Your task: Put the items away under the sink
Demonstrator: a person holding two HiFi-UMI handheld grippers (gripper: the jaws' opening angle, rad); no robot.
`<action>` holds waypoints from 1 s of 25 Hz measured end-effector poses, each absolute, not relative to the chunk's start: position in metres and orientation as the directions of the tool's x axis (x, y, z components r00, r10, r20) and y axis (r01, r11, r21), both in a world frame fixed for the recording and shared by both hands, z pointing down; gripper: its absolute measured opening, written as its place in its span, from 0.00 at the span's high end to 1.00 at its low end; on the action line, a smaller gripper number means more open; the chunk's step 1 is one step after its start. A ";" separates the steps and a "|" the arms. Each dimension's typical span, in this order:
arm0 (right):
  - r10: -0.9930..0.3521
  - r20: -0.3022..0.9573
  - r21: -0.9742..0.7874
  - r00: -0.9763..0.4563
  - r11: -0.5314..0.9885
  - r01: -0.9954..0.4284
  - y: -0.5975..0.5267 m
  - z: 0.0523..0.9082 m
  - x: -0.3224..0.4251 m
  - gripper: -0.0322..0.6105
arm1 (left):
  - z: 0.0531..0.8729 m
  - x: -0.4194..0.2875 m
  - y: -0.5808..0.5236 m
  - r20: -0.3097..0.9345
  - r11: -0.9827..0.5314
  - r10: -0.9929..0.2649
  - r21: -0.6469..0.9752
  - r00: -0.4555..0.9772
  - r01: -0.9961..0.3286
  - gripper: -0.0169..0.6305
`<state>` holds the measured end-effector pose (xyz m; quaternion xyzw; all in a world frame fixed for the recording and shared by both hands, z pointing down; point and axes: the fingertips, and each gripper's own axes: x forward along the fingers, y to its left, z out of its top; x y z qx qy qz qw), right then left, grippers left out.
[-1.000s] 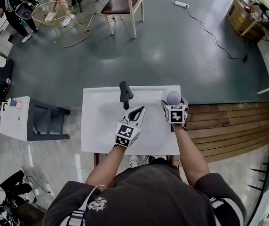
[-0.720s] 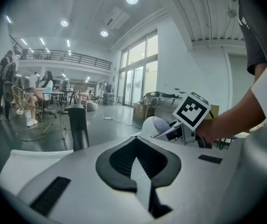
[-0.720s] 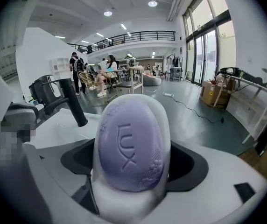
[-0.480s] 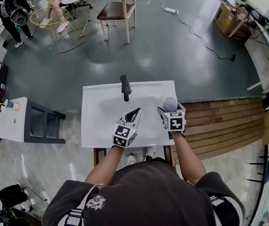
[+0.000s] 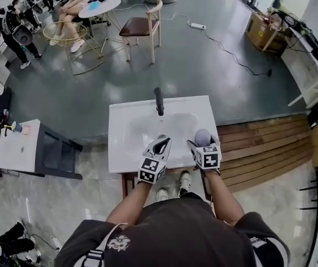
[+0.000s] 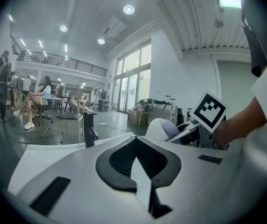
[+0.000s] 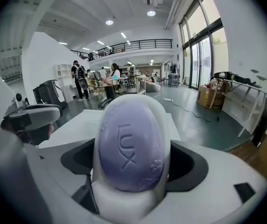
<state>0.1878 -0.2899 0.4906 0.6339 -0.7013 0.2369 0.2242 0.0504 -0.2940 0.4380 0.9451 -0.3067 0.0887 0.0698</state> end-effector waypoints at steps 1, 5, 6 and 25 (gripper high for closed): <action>-0.787 0.609 -0.051 -0.096 0.082 -0.995 -0.282 0.489 0.181 0.24 | 0.439 0.044 -0.287 0.210 -0.805 -0.564 0.076 0.799 -0.588 0.98; -0.795 0.598 -0.055 -0.098 0.082 -0.995 -0.252 0.486 0.154 0.24 | 0.444 0.024 -0.260 0.217 -0.811 -0.554 0.079 0.804 -0.580 0.98; -0.795 0.598 -0.054 -0.099 0.084 -0.995 -0.246 0.486 0.148 0.24 | 0.445 0.020 -0.254 0.218 -0.811 -0.553 0.079 0.804 -0.579 0.98; -0.829 0.528 -0.078 -0.181 0.165 -0.983 -0.121 0.484 0.116 0.24 | 0.434 -0.003 -0.136 0.184 -0.750 -0.646 0.026 0.741 -0.661 0.98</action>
